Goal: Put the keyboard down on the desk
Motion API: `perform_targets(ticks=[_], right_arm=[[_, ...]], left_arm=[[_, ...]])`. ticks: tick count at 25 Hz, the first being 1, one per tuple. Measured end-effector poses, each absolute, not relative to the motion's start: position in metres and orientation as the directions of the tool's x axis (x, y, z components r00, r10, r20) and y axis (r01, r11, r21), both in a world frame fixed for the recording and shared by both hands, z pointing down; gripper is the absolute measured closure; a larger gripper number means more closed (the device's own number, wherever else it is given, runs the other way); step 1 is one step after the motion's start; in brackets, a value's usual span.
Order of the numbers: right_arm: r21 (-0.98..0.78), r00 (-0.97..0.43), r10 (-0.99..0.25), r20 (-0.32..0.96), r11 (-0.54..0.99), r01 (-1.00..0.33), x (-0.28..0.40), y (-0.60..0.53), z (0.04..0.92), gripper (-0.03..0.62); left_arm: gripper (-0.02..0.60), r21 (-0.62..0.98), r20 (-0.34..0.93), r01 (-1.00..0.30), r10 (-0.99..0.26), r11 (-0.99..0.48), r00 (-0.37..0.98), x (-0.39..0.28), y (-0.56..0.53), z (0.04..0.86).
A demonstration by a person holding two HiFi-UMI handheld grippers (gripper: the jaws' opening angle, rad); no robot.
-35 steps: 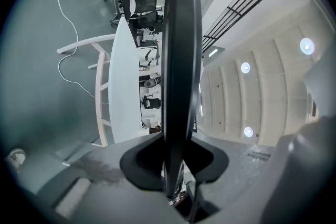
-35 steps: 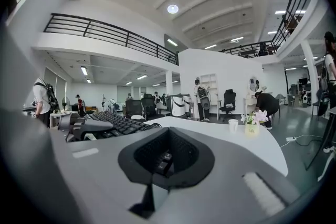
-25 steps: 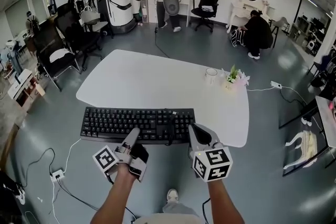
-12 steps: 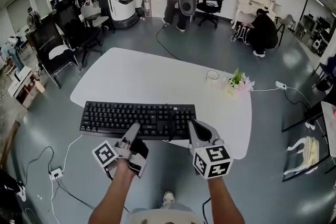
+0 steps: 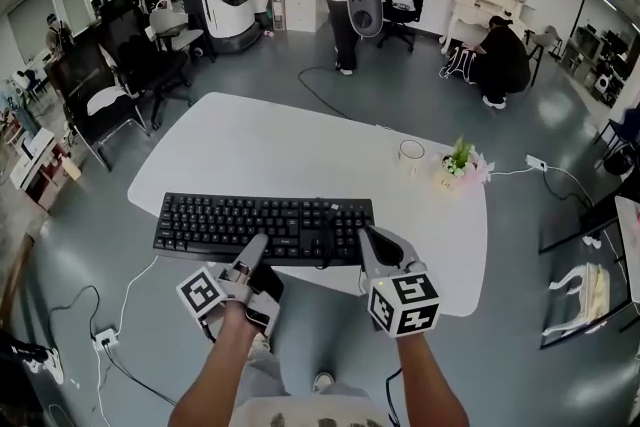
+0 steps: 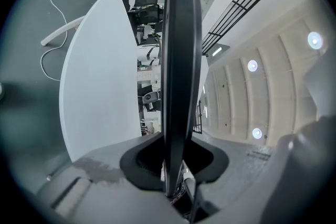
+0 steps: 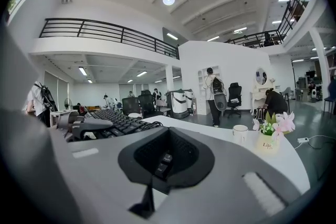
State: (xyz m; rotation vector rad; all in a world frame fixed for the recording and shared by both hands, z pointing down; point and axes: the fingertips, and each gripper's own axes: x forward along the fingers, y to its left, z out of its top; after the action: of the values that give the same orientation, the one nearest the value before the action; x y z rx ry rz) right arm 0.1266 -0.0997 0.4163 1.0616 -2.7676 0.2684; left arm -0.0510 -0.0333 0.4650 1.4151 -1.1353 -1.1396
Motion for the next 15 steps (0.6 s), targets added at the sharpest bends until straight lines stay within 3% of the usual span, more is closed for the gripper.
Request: perform_targets(ticks=[15], right_arm=[[-0.088,-0.602,-0.757,0.254,0.602,-0.794,0.022,-0.192,0.427,0.594]], left_arm=[[0.492,0.993,-0.091,-0.052,-0.953,-0.11,0.288,-0.166,-0.157,0.477]])
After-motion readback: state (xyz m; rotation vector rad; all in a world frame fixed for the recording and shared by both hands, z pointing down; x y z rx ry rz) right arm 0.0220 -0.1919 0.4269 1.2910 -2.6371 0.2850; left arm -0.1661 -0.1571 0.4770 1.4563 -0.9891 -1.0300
